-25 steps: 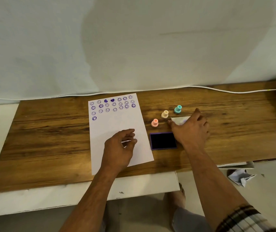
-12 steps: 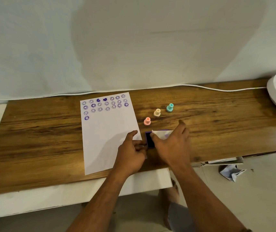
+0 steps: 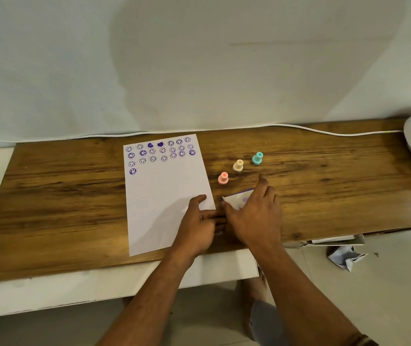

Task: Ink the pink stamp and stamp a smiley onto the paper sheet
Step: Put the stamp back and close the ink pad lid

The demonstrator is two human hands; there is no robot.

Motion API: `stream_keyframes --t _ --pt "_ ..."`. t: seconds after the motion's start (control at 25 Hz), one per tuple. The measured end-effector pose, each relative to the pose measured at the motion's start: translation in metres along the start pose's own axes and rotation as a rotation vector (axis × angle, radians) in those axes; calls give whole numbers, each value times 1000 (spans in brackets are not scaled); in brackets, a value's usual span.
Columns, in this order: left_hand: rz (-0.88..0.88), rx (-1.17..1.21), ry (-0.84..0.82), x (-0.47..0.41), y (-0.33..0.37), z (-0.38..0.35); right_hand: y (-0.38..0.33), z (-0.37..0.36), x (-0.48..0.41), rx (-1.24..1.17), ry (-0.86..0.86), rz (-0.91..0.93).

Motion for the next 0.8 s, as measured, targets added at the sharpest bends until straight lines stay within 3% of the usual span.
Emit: stream_keyframes --t 0.8 --pt "-7 20 32 -7 -6 -2 0 6 0 22 -65 37"
Point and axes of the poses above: each hand's wrist, its own x-axis away from the middle knuckle, its own z-axis out of the back of the hand, y = z × x, the point moved 1 cm from there along -x, towards the middle knuckle, and after that the axes turned 1 degree about -y, right-handed, at the moved point
